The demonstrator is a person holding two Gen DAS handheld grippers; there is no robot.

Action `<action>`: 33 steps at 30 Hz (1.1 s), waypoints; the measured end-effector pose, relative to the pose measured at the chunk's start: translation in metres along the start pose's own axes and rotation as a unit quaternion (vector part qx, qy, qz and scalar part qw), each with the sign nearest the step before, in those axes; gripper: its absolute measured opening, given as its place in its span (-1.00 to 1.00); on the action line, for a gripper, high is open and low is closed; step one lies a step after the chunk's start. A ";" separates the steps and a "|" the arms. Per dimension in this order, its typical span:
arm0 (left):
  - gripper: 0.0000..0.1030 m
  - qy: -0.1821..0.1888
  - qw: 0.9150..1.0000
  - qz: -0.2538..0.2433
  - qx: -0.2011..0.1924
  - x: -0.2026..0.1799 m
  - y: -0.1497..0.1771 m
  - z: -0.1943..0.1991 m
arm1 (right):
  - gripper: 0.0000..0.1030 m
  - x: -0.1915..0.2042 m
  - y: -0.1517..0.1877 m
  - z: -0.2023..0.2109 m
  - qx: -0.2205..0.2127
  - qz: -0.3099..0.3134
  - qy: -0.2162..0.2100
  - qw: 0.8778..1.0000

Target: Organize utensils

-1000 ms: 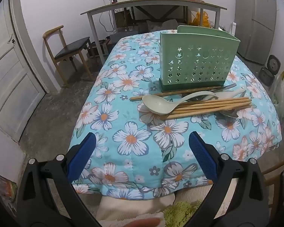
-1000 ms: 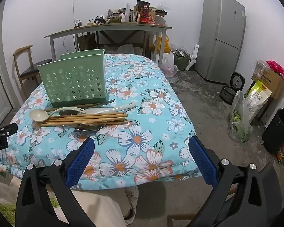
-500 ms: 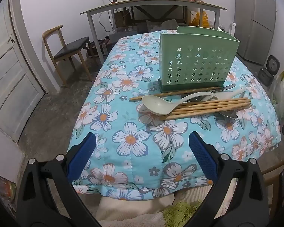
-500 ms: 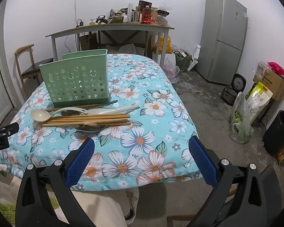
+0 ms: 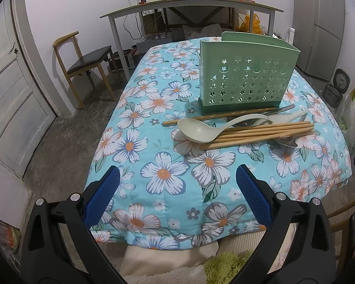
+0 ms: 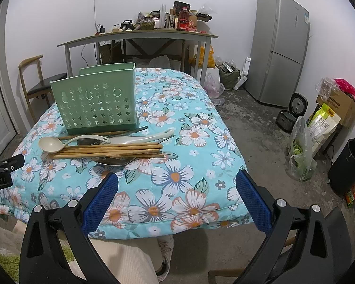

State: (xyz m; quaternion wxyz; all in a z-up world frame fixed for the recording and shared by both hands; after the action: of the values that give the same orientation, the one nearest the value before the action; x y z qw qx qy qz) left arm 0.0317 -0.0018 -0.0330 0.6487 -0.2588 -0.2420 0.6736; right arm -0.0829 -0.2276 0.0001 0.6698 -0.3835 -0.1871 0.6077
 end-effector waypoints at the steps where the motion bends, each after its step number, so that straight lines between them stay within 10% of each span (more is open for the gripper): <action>1: 0.84 0.000 1.000 0.000 0.000 0.000 0.000 0.000 | 0.88 0.000 0.000 0.000 0.000 0.000 0.000 1.000; 33: 0.84 -0.001 1.000 0.000 0.002 0.003 0.001 -0.003 | 0.88 0.001 0.000 0.000 0.000 0.001 0.000 1.000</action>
State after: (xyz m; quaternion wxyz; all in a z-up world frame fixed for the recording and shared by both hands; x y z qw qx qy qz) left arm 0.0327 0.0013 -0.0360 0.6487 -0.2566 -0.2417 0.6744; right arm -0.0829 -0.2265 0.0001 0.6690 -0.3835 -0.1866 0.6088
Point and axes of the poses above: each gripper's, at about its wrist camera, not at the fingertips, and z roughly against the way its jaws point, x to its left, y to its underside, the point moved 5 cm from there along -z, roughly the way its jaws point, and after that the axes turned 11 degrees about z, right-handed, at the moved point
